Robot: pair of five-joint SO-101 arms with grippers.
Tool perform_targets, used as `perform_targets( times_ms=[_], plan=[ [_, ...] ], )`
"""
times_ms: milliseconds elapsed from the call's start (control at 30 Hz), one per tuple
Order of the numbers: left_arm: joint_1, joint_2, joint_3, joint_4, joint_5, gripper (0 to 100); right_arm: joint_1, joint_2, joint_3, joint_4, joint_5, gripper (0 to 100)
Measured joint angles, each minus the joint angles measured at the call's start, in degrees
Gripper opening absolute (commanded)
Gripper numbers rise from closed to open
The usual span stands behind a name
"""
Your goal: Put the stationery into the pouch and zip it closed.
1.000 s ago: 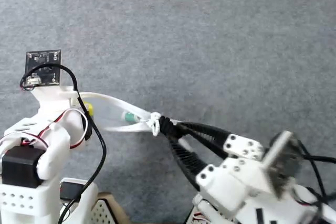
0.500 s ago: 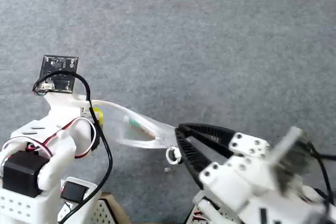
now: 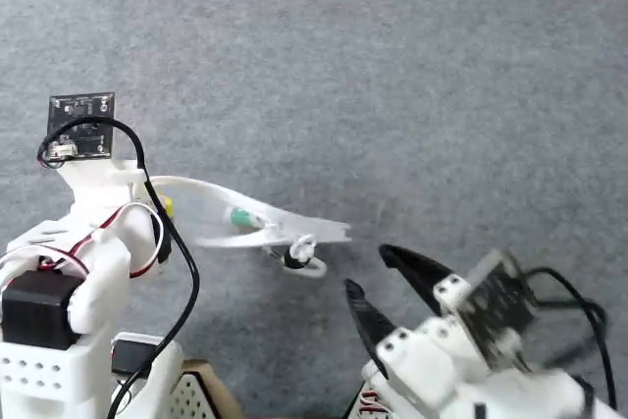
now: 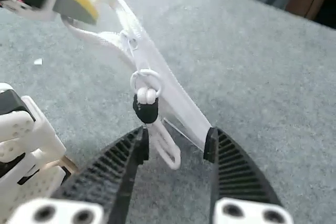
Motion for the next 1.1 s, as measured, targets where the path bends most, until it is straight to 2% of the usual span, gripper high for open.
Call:
perform_targets(
  times_ms=[167,300,567,900,1100],
  plan=[
    [0.00,0.00,0.00,0.00,0.00,3,-2.73,-2.81,7.56,-0.18,0.00,23.0],
    [0.00,0.00,0.00,0.00,0.00,3,-4.22,-2.81,13.71,-5.71,-1.93,28.7],
    [0.00,0.00,0.00,0.00,0.00,3,-9.93,-2.81,26.11,-16.70,-2.81,25.1],
    [-0.88,0.00,0.00,-0.09,-0.18,3,-10.73,-2.73,31.38,-25.85,-2.81,24.8],
    [-0.88,-0.09,0.00,-0.09,-0.26,3,-9.76,-3.08,31.38,-26.02,-2.81,9.3]
  ],
)
